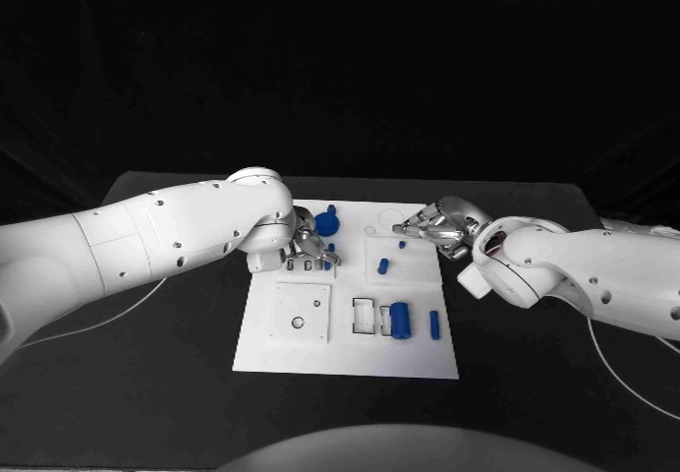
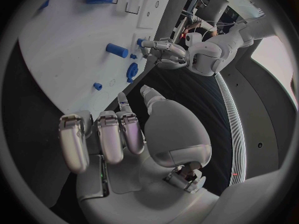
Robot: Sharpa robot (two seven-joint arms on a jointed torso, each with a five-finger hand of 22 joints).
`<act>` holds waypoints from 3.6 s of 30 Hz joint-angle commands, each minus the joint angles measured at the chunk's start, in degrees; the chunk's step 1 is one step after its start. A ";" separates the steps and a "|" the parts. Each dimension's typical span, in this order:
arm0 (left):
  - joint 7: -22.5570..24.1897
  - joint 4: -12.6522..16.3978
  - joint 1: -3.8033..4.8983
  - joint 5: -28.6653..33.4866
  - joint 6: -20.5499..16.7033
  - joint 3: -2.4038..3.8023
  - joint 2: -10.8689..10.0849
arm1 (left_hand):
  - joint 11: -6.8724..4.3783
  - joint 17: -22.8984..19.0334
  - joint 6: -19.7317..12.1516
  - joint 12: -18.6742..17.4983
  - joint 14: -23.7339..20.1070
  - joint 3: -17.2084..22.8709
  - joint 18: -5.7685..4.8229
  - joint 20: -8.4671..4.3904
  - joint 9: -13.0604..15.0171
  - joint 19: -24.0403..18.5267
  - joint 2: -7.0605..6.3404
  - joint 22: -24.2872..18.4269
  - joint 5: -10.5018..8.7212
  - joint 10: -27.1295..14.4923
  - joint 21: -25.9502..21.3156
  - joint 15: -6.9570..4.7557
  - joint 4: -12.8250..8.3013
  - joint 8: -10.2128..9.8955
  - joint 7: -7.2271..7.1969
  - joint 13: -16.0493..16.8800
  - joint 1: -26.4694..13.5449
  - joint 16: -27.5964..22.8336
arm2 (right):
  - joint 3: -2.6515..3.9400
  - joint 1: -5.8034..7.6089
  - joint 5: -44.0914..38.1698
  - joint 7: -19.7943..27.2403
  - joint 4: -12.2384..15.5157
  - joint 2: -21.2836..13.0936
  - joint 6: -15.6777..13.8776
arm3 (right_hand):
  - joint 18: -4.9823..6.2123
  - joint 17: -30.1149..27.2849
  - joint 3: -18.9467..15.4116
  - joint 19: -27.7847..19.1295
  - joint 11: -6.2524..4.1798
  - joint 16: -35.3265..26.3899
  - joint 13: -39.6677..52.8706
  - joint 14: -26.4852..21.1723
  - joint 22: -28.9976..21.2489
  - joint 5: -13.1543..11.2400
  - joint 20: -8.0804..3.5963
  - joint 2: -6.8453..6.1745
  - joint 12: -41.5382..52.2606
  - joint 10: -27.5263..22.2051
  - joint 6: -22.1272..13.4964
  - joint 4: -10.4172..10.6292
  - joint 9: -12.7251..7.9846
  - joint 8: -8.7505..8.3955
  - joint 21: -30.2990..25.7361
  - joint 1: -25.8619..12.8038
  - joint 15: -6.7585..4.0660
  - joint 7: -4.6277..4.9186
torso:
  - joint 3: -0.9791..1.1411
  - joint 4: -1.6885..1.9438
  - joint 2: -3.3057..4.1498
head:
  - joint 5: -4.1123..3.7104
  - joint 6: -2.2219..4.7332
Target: Assemble the parts on the task board
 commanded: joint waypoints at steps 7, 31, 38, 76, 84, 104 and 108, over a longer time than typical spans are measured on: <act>0.89 -0.18 0.00 0.37 0.30 0.01 0.22 | 0.20 15.06 -0.40 0.14 5.97 0.34 -0.42 -0.19 0.08 6.03 0.66 15.10 -0.38 6.06 0.14 -0.30 0.13 -0.19 -0.01 15.09 0.09 0.14 | -0.02 -0.08 -0.48 -0.02 -0.04 0.09 0.53 | -0.38 15.09 -0.21 6.01 0.20 0.23 15.09 5.86 15.08 0.28 0.49 0.40 0.23 6.01 0.11 -0.01 0.10 0.18 0.26 0.34 0.32 0.01 | 0.08 -0.02 -0.03 | 0.07 -0.22; 1.34 -0.04 -0.05 0.39 -0.22 0.00 -0.05 | -0.05 15.06 0.22 0.14 5.97 1.27 -0.42 -0.28 0.66 6.03 1.17 15.10 0.31 6.06 0.14 -0.48 0.09 -0.14 -0.31 15.09 2.02 0.14 | -0.02 -0.11 -0.48 -0.78 -0.16 0.11 1.09 | -0.38 15.09 -0.24 6.01 0.21 0.23 15.09 5.86 15.08 0.49 0.50 0.39 0.23 6.01 0.07 -0.03 0.10 0.20 0.26 0.40 0.34 0.03 | 0.02 0.00 0.00 | -0.18 -0.18; 1.53 -0.10 -0.06 0.42 -0.11 0.00 0.01 | -0.31 15.06 0.41 0.14 5.97 1.85 -0.42 -0.40 1.41 6.03 1.14 15.10 2.57 6.06 0.14 -0.72 0.15 0.24 -0.58 15.09 3.10 0.14 | -0.02 -0.13 -0.48 -1.00 -0.20 0.13 1.29 | -0.38 15.09 -0.24 6.01 0.21 0.23 15.09 5.86 15.08 0.49 0.50 0.39 0.23 6.01 0.07 -0.03 0.10 0.20 0.26 0.40 0.34 0.03 | 0.02 0.00 -0.03 | -0.21 -0.28; 1.94 -0.71 -0.12 1.08 0.83 0.00 0.25 | -1.24 15.06 0.57 0.14 5.97 5.06 -0.42 -1.04 4.50 6.03 2.42 15.10 3.52 6.06 0.14 -1.57 0.05 1.82 -1.57 15.09 7.43 0.14 | -0.03 -0.24 -0.48 -1.39 -0.38 0.19 1.59 | -0.38 15.09 -0.29 6.01 0.25 0.23 15.09 5.86 15.08 0.66 0.52 0.39 0.23 6.01 -0.08 -0.03 0.08 0.19 0.26 0.48 0.36 0.07 | 0.04 0.00 -0.03 | -0.21 -0.56; 2.24 -0.84 -0.16 1.10 0.64 0.00 0.33 | -1.42 15.06 0.76 0.14 5.97 6.33 -0.42 -1.28 5.15 6.03 2.28 15.10 5.71 6.06 0.14 -1.80 0.08 1.82 -1.74 15.09 9.01 0.14 | -0.04 -0.33 -0.48 -1.41 -0.41 0.15 1.55 | -0.38 15.09 -0.30 6.01 0.26 0.23 15.09 5.86 15.08 0.68 0.53 0.39 0.23 6.01 -0.11 -0.02 0.08 0.18 0.26 0.47 0.37 0.09 | 0.05 -0.01 -0.02 | -0.25 -0.58; 2.40 0.42 -0.13 0.85 -1.00 0.43 -1.13 | -1.73 15.06 1.40 0.14 5.97 8.55 -0.42 -1.62 6.15 6.03 1.29 15.10 11.41 6.06 0.14 -2.14 0.03 1.58 -2.05 15.09 11.06 0.14 | -0.04 -0.45 -0.48 -1.37 -0.75 0.03 1.48 | -0.38 15.09 -0.32 6.01 0.28 0.23 15.09 5.86 15.08 0.72 0.54 0.40 0.23 6.01 -0.19 -0.01 0.07 0.16 0.26 0.48 0.38 0.11 | 0.01 0.07 -0.01 | -0.29 -0.81; 1.97 1.35 0.09 0.82 -1.16 0.68 -2.14 | -1.75 15.06 1.55 0.14 5.97 8.59 -0.42 -1.63 6.24 6.03 1.04 15.10 11.55 6.06 0.14 -2.16 -0.02 1.62 -2.09 15.09 11.19 0.14 | -0.05 -0.48 -0.48 -1.39 -0.90 0.01 1.47 | -0.38 15.09 -0.32 6.01 0.28 0.23 15.09 5.86 15.08 0.72 0.54 0.40 0.23 6.01 -0.19 -0.01 0.07 0.16 0.26 0.48 0.38 0.11 | 0.03 0.07 -0.07 | -0.18 -0.81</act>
